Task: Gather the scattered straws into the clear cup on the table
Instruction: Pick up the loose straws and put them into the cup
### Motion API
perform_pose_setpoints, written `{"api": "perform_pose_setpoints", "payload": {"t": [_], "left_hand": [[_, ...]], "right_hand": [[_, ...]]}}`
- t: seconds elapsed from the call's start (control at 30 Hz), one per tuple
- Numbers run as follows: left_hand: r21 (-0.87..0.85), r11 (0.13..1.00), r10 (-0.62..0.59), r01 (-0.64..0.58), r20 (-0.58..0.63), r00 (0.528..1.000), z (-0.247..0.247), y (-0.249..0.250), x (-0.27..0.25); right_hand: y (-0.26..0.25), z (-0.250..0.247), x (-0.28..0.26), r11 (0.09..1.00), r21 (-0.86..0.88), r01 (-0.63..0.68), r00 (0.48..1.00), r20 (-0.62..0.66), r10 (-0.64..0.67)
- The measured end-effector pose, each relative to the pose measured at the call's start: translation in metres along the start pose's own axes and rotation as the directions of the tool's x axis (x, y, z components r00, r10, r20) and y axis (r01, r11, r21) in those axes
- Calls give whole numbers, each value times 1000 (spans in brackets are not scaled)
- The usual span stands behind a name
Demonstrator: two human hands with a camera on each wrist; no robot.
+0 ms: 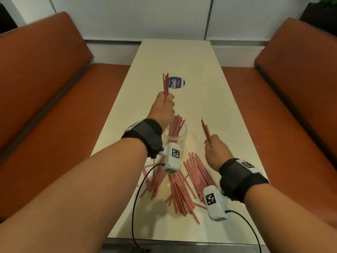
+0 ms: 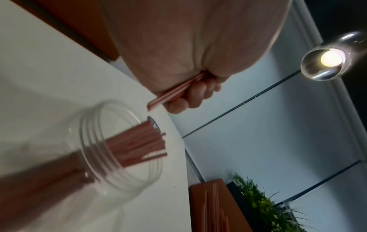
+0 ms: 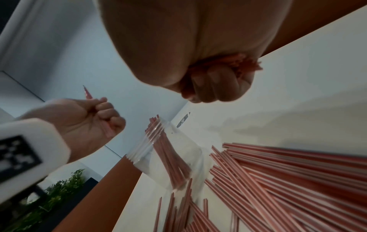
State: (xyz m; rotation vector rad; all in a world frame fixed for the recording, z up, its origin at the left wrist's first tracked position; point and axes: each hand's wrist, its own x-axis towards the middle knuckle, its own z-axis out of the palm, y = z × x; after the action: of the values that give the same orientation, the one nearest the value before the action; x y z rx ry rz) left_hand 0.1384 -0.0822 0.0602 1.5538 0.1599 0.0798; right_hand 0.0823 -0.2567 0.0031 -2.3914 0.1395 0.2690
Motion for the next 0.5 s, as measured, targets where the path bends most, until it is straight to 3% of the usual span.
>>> {"api": "perform_pose_setpoints", "payload": {"t": [0.1,0.3,0.5], "left_hand": [[64,997,28,-32,61,998,15,-13,3],[147,989,-42,28,94,995,20,-34,-7],[367,921,122,-132,51,991,-18,-18,-12]], "right_hand": [[3,-1,-4,1000,1,19,1000,-9,-19],[7,-3,-9,1000,14,18,1000,-6,-18],[13,-1,-11,998,67,12,1000,12,-13]]}}
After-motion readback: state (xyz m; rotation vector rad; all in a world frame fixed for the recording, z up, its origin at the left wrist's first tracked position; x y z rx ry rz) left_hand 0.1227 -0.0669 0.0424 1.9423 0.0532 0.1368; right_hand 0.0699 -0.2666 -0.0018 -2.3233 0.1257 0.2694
